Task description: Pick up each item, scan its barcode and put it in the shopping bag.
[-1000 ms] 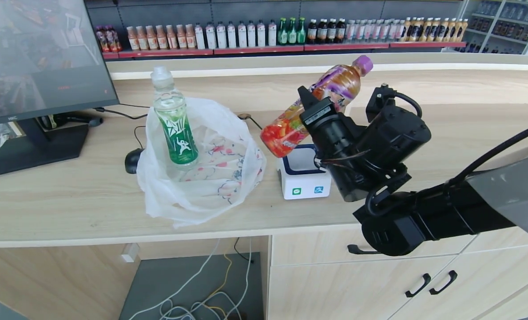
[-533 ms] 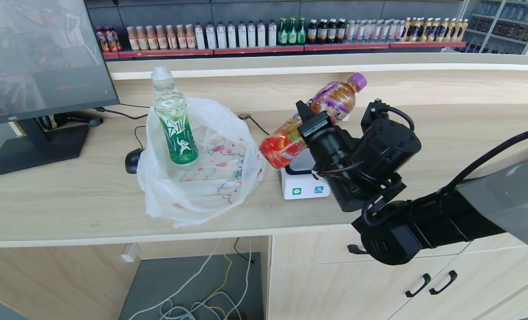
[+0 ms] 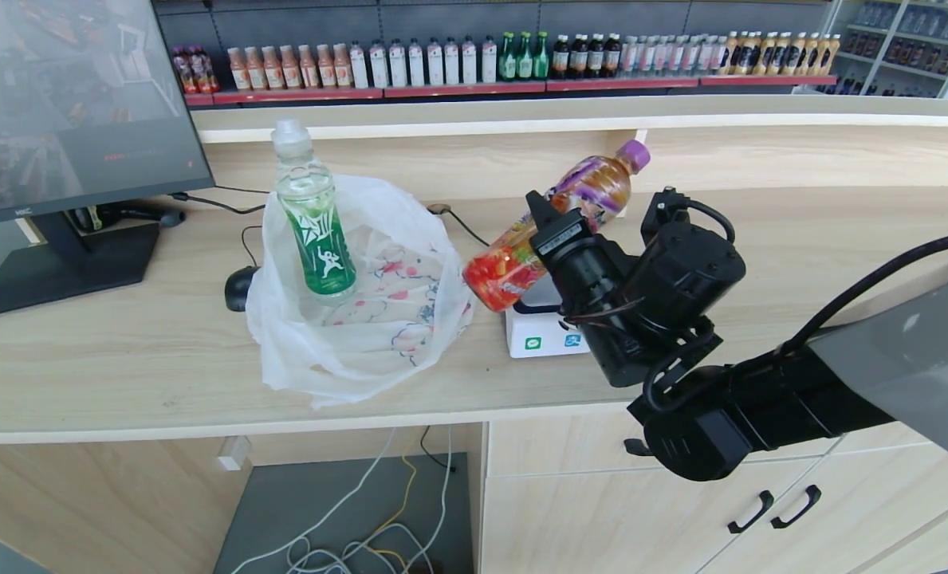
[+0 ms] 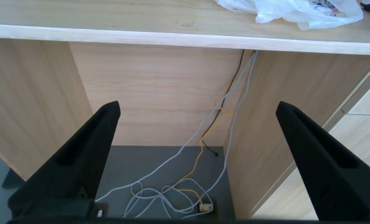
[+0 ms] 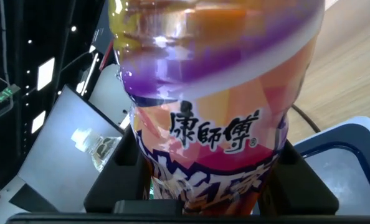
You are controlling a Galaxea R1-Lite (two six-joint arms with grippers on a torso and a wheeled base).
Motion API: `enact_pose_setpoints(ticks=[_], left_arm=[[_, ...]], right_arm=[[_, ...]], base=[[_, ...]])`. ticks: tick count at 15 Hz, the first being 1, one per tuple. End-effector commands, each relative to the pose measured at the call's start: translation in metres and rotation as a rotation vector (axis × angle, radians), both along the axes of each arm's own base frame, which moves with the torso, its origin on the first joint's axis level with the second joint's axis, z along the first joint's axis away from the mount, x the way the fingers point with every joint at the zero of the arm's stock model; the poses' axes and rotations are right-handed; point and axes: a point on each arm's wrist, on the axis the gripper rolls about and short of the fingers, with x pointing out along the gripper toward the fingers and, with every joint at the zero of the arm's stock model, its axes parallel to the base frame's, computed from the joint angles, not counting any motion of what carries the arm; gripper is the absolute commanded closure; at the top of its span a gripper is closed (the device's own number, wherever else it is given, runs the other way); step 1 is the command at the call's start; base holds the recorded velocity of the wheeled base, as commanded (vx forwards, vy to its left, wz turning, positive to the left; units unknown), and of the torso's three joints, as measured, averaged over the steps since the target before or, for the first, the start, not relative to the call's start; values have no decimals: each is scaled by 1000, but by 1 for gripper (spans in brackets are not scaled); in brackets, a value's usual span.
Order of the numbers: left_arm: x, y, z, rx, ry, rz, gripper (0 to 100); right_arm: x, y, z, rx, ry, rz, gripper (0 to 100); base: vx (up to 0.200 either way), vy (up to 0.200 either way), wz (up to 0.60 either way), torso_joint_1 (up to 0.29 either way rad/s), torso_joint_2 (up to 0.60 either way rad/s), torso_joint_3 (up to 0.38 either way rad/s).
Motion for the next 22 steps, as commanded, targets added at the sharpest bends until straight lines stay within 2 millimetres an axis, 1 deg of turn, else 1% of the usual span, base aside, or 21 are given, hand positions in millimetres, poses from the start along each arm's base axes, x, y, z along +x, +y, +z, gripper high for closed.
enact_pose_setpoints(ticks=[1, 3, 5, 10, 12, 17, 19, 20, 21, 22], left_arm=[[0, 0, 0, 0, -1, 2, 0], [0, 0, 0, 0, -1, 2, 0], [0, 0, 0, 0, -1, 2, 0], [0, 0, 0, 0, -1, 2, 0], [0, 0, 0, 0, -1, 2, 0], [0, 0, 0, 0, -1, 0, 0], [0, 0, 0, 0, -1, 2, 0], [0, 0, 0, 0, -1, 0, 0], [0, 0, 0, 0, -1, 2, 0], [0, 0, 0, 0, -1, 0, 0]], right_arm=[[1, 0, 1, 2, -3, -1, 100], [4, -6, 3, 6, -8, -17, 100], [13, -18, 3, 8, -10, -53, 100], [13, -19, 3, 8, -10, -56, 100], [10, -20, 8, 13, -18, -53, 100], [-7, -20, 28, 12, -58, -44, 100], [-20, -17, 36, -3, -77, -28, 100], [-31, -17, 40, -21, -87, -17, 100], [-33, -17, 42, -35, -96, -22, 100], [-37, -19, 48, -68, -127, -39, 100]], base=[[0, 0, 0, 0, 0, 0], [0, 0, 0, 0, 0, 0], [0, 0, 0, 0, 0, 0], [0, 0, 0, 0, 0, 0], [0, 0, 0, 0, 0, 0], [0, 0, 0, 0, 0, 0], [0, 0, 0, 0, 0, 0], [0, 0, 0, 0, 0, 0], [0, 0, 0, 0, 0, 0], [0, 0, 0, 0, 0, 0]])
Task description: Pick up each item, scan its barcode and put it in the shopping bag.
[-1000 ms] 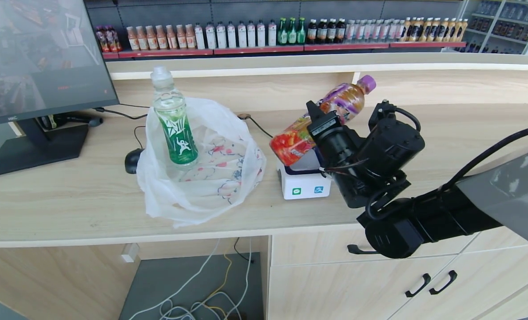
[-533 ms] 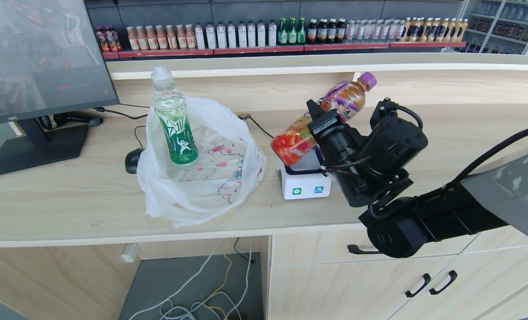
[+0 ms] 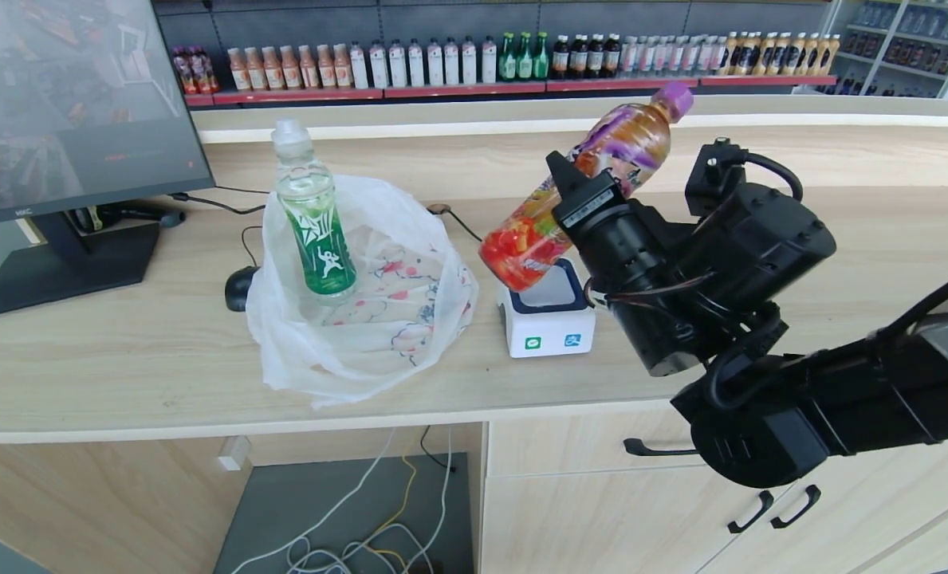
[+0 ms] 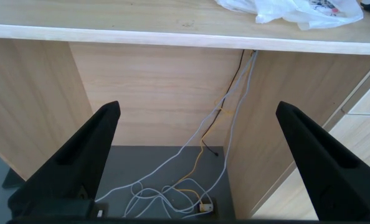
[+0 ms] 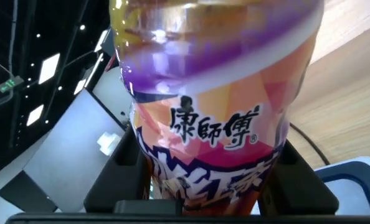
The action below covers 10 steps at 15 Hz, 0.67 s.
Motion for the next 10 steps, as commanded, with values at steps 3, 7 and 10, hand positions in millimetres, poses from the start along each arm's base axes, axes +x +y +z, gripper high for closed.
enact_pose_setpoints(ticks=[3, 7, 10], left_arm=[[0, 0, 0, 0, -1, 1, 0], [0, 0, 0, 0, -1, 0, 0], [0, 0, 0, 0, -1, 1, 0]], right_arm=[[-20, -11, 31, -80, -122, -11, 100], [-33, -21, 46, -183, -198, -79, 100], [-57, -26, 44, -301, -217, -99, 100]], base=[[0, 0, 0, 0, 0, 0], [0, 0, 0, 0, 0, 0], [0, 0, 0, 0, 0, 0]])
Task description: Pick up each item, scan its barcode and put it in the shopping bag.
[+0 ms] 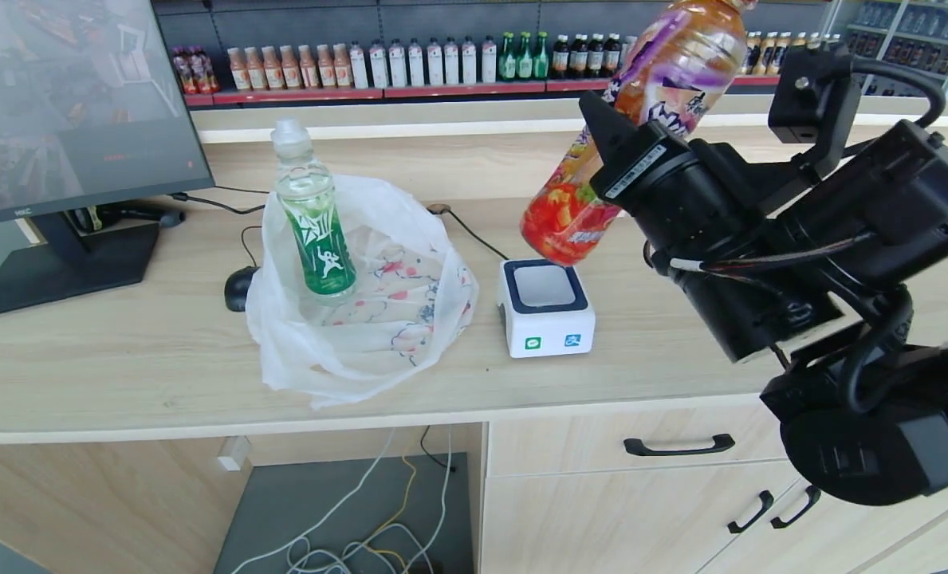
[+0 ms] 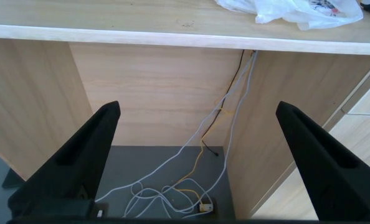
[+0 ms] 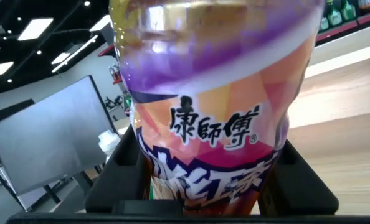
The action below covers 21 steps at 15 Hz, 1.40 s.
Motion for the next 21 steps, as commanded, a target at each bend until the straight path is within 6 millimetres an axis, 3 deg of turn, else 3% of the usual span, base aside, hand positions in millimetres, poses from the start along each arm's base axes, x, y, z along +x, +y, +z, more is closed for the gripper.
enact_pose_setpoints(ticks=[1, 4, 9, 12, 18, 21], left_arm=[[0, 0, 0, 0, -1, 0, 0], [0, 0, 0, 0, -1, 2, 0], [0, 0, 0, 0, -1, 2, 0], [0, 0, 0, 0, -1, 0, 0], [0, 0, 0, -2, -1, 0, 0], [0, 0, 0, -3, -1, 2, 0]], right_arm=[[-28, -7, 2, -72, -19, 3, 100], [-46, -14, -8, -215, -43, -33, 100], [-47, -17, -30, -337, -57, -69, 100], [-39, -28, -48, -417, -75, -93, 100], [-1, -45, -46, -402, -80, -214, 100], [13, -51, -44, -390, -86, -254, 100]], base=[[0, 0, 0, 0, 0, 0], [0, 0, 0, 0, 0, 0], [0, 0, 0, 0, 0, 0], [0, 0, 0, 0, 0, 0], [0, 0, 0, 0, 0, 0], [0, 200, 0, 1, 4, 2]])
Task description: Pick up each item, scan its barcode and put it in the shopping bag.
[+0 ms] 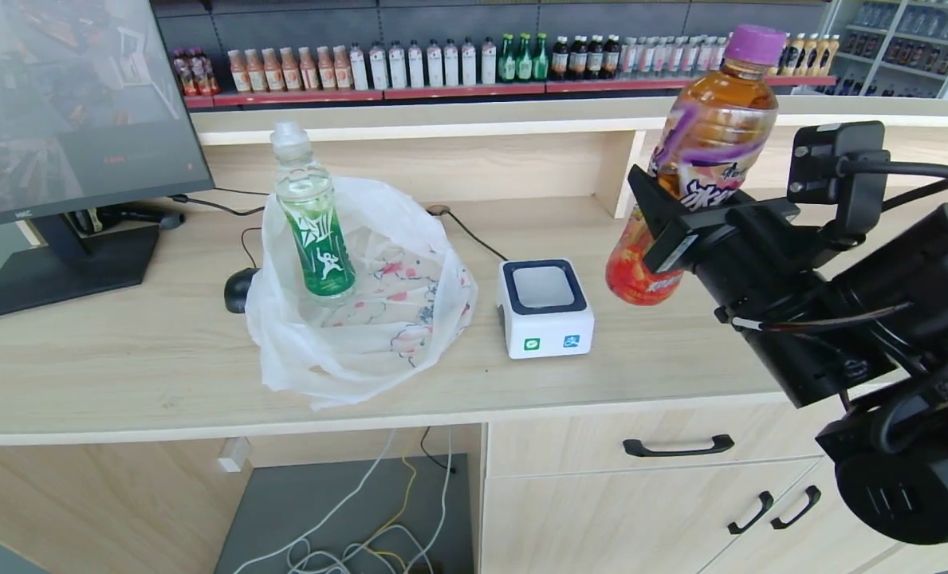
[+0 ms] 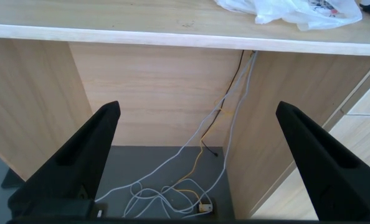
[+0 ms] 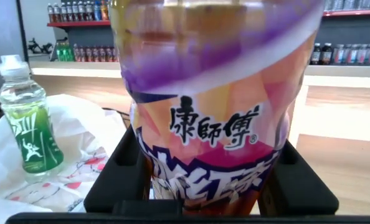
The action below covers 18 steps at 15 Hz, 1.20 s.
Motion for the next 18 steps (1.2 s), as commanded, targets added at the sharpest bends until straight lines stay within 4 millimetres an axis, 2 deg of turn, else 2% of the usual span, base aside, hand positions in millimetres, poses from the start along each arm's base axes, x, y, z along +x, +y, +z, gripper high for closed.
enact_pose_setpoints(ticks=[1, 17, 18], left_arm=[[0, 0, 0, 1, -1, 0, 0], [0, 0, 0, 3, -1, 0, 0], [0, 0, 0, 4, -1, 0, 0]], right_arm=[[10, 3, -5, -6, 9, -7, 100], [8, 11, -3, 1, -3, 19, 100], [7, 13, -3, 1, -3, 24, 100]], base=[[0, 200, 0, -2, 7, 7], [0, 200, 0, 3, 3, 1], [0, 0, 0, 0, 0, 0]])
